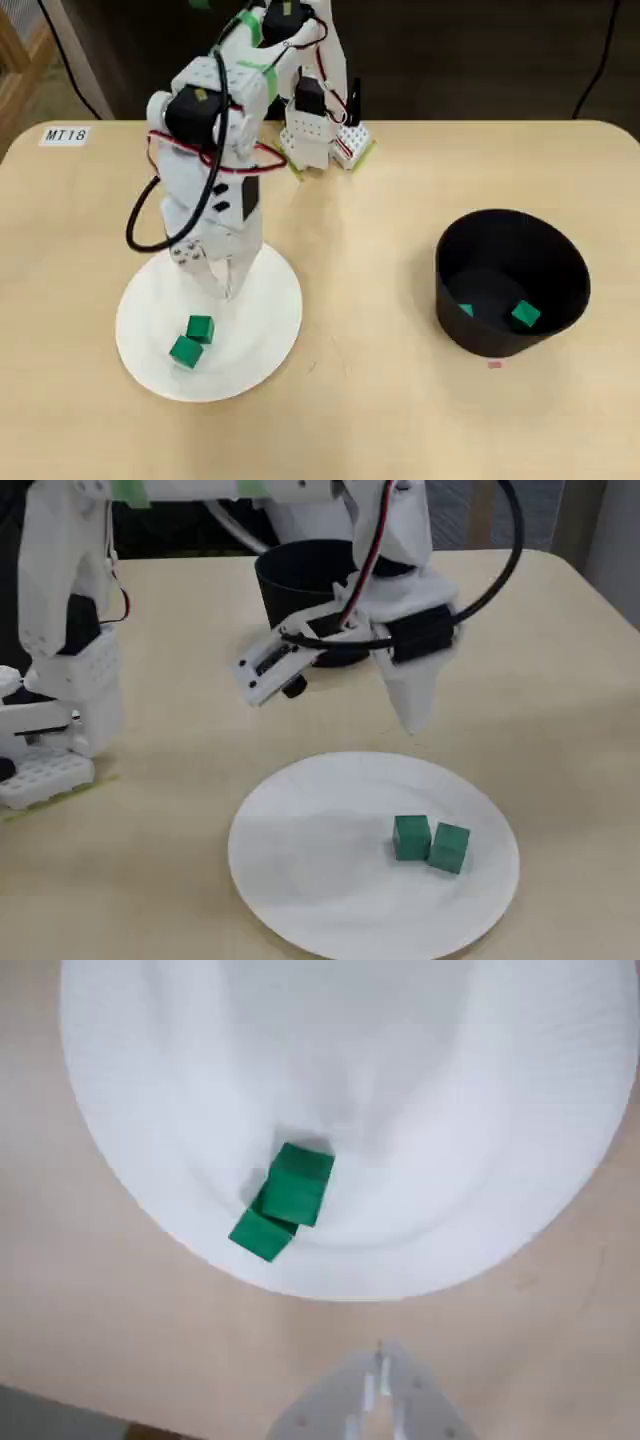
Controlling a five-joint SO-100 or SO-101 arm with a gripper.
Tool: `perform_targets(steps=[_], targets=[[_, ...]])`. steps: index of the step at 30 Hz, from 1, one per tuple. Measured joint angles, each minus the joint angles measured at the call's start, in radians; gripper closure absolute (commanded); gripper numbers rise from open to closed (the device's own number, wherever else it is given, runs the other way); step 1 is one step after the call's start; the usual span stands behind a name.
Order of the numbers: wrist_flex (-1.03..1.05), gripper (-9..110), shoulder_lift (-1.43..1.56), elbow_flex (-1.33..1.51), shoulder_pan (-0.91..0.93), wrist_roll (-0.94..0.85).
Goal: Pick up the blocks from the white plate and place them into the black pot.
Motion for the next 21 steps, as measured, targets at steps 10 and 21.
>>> perform_targets(steps=[10, 21], targets=[[0.006, 104, -0.035, -0.052, 0.057, 0.233], [0.023, 104, -0.075, -0.063, 0.109, 0.449]])
